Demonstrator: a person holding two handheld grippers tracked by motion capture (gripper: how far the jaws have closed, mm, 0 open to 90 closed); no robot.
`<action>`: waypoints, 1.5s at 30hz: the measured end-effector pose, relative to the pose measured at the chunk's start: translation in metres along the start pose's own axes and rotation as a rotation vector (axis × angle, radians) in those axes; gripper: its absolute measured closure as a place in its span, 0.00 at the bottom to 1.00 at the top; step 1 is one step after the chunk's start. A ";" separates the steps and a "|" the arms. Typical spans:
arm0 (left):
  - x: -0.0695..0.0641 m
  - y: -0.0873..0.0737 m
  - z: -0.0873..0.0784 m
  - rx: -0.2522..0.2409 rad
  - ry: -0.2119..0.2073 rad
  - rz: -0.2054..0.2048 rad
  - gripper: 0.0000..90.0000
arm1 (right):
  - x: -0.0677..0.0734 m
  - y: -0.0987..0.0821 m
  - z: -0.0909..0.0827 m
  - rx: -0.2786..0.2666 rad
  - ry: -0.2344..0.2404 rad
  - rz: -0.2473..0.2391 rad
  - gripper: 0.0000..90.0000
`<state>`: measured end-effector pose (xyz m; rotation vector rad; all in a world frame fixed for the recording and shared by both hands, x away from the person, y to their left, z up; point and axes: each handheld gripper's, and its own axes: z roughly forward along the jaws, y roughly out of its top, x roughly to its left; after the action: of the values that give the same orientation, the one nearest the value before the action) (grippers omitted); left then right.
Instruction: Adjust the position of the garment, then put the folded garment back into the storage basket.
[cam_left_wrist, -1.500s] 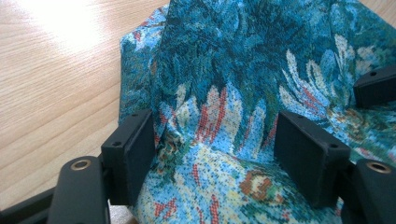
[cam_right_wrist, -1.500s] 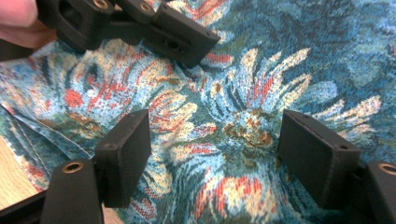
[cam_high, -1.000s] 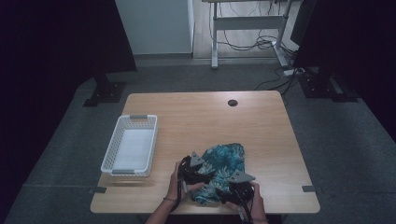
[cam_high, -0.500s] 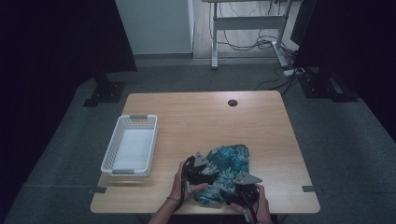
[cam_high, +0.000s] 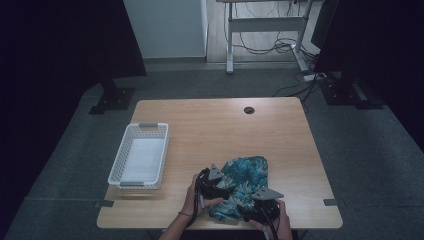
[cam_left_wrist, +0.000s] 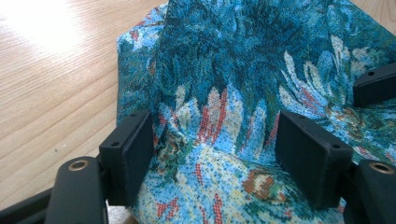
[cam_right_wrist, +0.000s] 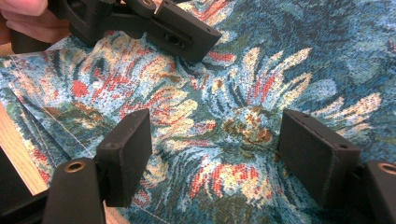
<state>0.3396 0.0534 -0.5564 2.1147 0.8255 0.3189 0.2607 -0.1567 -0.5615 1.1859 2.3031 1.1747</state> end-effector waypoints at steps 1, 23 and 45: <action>0.000 0.000 0.000 0.000 0.002 0.003 0.31 | 0.000 0.000 0.000 0.000 0.000 -0.003 0.28; 0.025 0.002 -0.019 -0.079 0.000 -0.110 0.32 | 0.002 -0.001 -0.001 0.003 -0.014 -0.005 0.28; 0.051 0.014 -0.003 -0.090 -0.013 -0.162 0.34 | 0.001 -0.002 -0.002 0.005 -0.011 -0.006 0.28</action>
<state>0.3834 0.0825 -0.5466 1.9513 0.9507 0.2510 0.2579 -0.1573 -0.5613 1.1831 2.3012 1.1575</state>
